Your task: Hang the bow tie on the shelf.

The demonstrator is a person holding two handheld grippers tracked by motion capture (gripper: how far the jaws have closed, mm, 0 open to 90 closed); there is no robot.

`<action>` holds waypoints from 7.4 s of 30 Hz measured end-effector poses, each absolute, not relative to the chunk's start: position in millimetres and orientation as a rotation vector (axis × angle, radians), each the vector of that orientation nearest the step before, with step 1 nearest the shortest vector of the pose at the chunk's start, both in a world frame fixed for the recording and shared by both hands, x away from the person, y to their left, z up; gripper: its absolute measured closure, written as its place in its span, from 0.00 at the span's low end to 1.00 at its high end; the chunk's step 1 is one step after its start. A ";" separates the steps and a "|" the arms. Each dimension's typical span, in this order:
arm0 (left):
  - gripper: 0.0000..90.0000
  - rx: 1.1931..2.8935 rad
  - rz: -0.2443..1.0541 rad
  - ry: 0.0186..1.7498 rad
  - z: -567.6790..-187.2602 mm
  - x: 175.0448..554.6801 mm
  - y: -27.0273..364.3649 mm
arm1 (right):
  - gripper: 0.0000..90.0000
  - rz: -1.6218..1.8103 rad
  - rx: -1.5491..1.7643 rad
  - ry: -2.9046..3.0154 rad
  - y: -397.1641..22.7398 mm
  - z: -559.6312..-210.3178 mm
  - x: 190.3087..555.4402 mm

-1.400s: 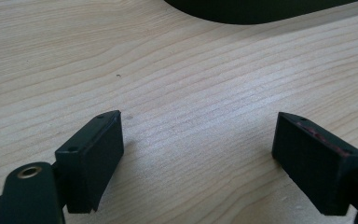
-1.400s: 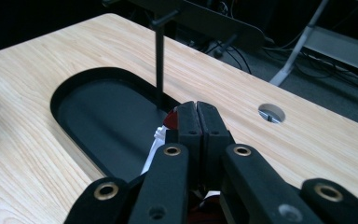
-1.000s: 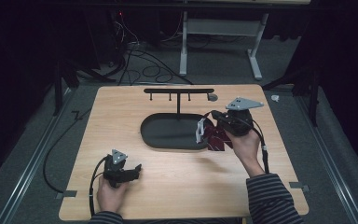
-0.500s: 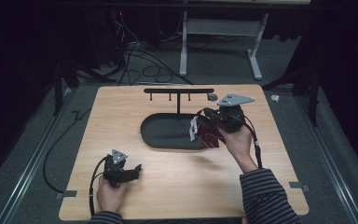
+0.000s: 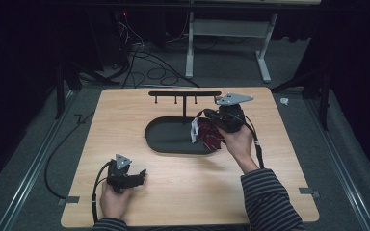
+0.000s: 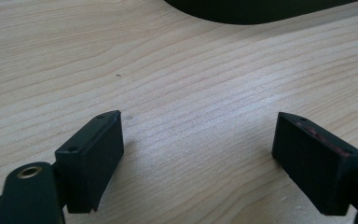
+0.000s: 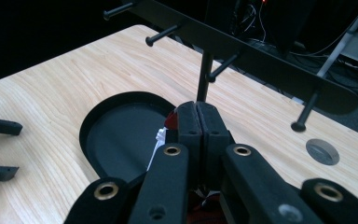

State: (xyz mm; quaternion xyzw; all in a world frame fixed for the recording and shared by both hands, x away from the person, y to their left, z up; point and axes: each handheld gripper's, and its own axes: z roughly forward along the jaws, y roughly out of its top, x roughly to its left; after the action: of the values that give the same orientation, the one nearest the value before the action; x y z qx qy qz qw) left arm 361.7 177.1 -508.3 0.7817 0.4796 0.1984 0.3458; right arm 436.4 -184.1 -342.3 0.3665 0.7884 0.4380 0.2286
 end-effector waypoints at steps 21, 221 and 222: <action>0.19 2.027 0.516 1.246 -508.4 361.8 177.1 | 1.00 1.208 1.033 2.166 -161.1 -335.1 462.8; 0.19 2.029 0.516 1.245 -508.3 361.7 176.9 | 0.68 1.280 1.462 1.979 -316.8 -444.1 374.7; 0.19 2.029 0.516 1.245 -508.3 361.7 176.9 | 0.68 1.278 1.462 1.982 -316.2 -446.2 374.6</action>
State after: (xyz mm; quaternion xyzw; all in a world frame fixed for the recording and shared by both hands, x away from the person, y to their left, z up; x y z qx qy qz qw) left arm 361.7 176.9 -508.3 0.7816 0.4797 0.1988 0.3456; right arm 374.6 -316.2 -446.2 0.5181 0.7024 0.4529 0.1821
